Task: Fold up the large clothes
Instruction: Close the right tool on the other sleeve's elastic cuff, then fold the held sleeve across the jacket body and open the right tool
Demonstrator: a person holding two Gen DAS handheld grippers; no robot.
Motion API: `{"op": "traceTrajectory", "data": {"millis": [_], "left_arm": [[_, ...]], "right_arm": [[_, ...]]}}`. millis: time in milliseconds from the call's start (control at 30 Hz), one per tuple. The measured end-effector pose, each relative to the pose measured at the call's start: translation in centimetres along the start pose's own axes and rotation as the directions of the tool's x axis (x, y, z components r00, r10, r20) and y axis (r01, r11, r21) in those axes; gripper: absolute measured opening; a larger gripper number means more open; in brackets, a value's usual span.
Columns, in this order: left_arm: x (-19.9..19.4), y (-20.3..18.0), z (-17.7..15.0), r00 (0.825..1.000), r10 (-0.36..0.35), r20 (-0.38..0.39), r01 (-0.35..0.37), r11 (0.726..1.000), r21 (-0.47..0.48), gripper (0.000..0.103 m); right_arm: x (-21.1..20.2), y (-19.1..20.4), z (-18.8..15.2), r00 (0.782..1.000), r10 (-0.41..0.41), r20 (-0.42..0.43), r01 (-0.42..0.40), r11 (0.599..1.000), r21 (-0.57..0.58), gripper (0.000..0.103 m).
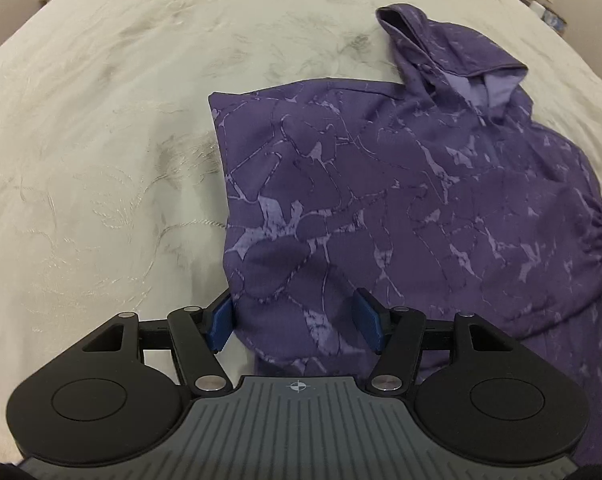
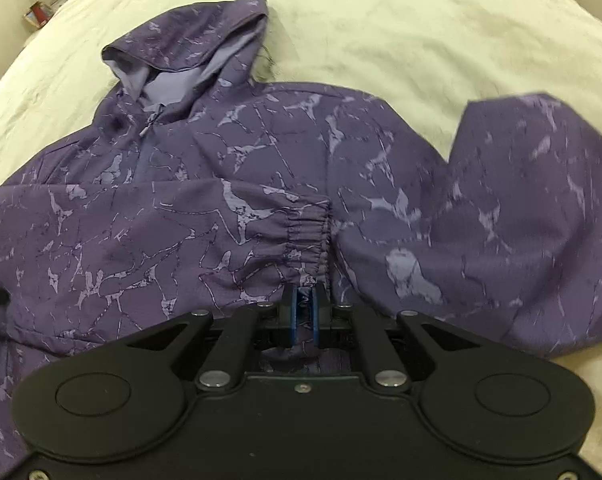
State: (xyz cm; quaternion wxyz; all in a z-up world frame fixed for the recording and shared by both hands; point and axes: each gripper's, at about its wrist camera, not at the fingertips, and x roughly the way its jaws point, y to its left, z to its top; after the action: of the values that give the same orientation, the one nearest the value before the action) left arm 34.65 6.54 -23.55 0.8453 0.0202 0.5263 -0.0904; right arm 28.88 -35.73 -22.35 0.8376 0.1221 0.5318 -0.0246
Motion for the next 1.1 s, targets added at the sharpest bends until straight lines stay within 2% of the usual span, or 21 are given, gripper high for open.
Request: {"op": "traceTrajectory", "data": {"millis": [67,133,200,267,333,400,433,500,533,567,600,700,833,967,1100], "left_arm": [[-0.7,0.4,0.4,1.000,0.014,0.001,-0.014,1.000,-0.025,0.059],[-2.3,0.6,0.8,0.996,0.049,0.068,-0.047,0.998,-0.038,0.059],[-3.9,0.4,1.2,0.986,0.064,0.154,-0.061,0.998,-0.029,0.059],[-4.7,0.0,1.5,0.977,0.051,0.206,-0.052,0.999,-0.005,0.060],[-4.2,-0.5,1.8,0.974,0.036,0.223,-0.043,0.999,0.026,0.061],[-2.6,-0.8,1.8,0.982,0.031,0.187,-0.042,0.998,0.055,0.061],[-1.3,-0.8,1.8,0.990,0.042,0.133,-0.050,0.997,0.052,0.061],[1.8,0.1,1.9,0.996,0.084,-0.029,-0.084,0.996,-0.001,0.064],[2.3,0.9,1.8,0.998,0.055,-0.041,-0.058,0.996,-0.069,0.065],[2.1,1.5,1.7,0.999,0.040,-0.036,-0.044,0.990,-0.136,0.065],[1.6,1.8,1.7,0.999,0.036,-0.031,-0.040,0.984,-0.174,0.064],[-1.2,1.0,1.1,0.998,0.039,0.040,-0.031,0.981,-0.192,0.065],[-4.7,-0.2,-0.4,0.995,-0.005,0.099,0.026,0.978,-0.207,0.073],[-6.9,-2.5,-1.6,0.991,-0.083,0.103,0.103,0.973,-0.208,0.089],[-7.9,-5.2,-2.6,0.989,-0.117,0.090,0.131,0.975,-0.178,0.091]], "right_arm": [[-0.1,-0.1,0.0,1.000,0.000,0.000,0.000,1.000,-0.001,0.013],[-0.2,0.0,0.1,1.000,-0.006,-0.001,0.006,1.000,-0.003,0.013],[-0.4,0.0,0.0,1.000,-0.004,-0.001,0.004,1.000,0.005,0.014],[-0.2,0.2,-0.1,1.000,-0.006,-0.004,0.006,1.000,0.004,0.014],[0.1,0.2,-0.2,1.000,-0.009,-0.008,0.009,1.000,0.004,0.016],[0.4,0.1,-0.2,1.000,-0.008,-0.014,0.008,1.000,0.017,0.021],[0.4,0.0,-0.2,1.000,-0.006,-0.015,0.007,1.000,0.026,0.022],[0.5,-0.3,-0.2,1.000,0.006,-0.014,-0.005,0.999,0.049,0.024],[0.4,-0.6,-0.3,1.000,0.018,-0.012,-0.017,0.998,0.063,0.027],[0.2,-0.9,-0.3,0.999,0.032,-0.008,-0.031,0.997,0.077,0.034],[-0.1,-1.2,-0.4,0.999,0.045,-0.002,-0.044,0.995,0.087,0.045],[-1.8,-2.4,-1.1,0.992,0.119,0.051,-0.125,0.984,0.128,0.066],[-3.8,-4.5,-2.4,0.985,0.157,0.072,-0.167,0.971,0.173,0.074],[-5.3,-7.5,-3.7,0.985,0.157,0.073,-0.170,0.957,0.235,0.078],[-6.9,-11.9,-4.7,0.989,0.127,0.081,-0.146,0.941,0.305,0.078]]}}
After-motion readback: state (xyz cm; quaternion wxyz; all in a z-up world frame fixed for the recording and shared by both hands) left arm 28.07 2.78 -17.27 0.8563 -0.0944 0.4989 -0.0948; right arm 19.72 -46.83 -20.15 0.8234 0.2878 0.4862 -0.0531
